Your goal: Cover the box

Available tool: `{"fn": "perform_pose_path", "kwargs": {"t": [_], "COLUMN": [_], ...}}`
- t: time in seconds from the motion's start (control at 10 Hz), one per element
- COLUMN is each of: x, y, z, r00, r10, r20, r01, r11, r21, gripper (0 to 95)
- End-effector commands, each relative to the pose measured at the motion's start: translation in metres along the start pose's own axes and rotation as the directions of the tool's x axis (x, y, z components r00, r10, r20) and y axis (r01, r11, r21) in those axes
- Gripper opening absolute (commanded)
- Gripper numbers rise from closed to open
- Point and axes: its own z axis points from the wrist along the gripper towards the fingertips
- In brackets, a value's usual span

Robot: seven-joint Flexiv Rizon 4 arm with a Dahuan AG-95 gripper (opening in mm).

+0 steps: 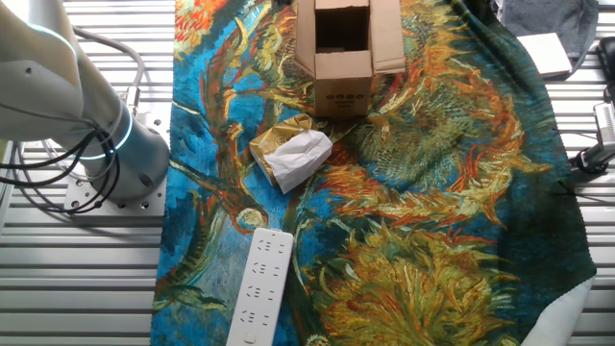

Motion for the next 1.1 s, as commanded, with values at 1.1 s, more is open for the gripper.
{"fn": "perform_pose_path", "kwargs": {"t": [1.1], "x": [-0.103], "y": [-0.039], "z": [0.003], "r00": [0.999], "r10": [0.021], "r20": [0.037], "r01": [-0.022], "r11": [0.999], "r21": [0.031], "gripper": [0.0]}}
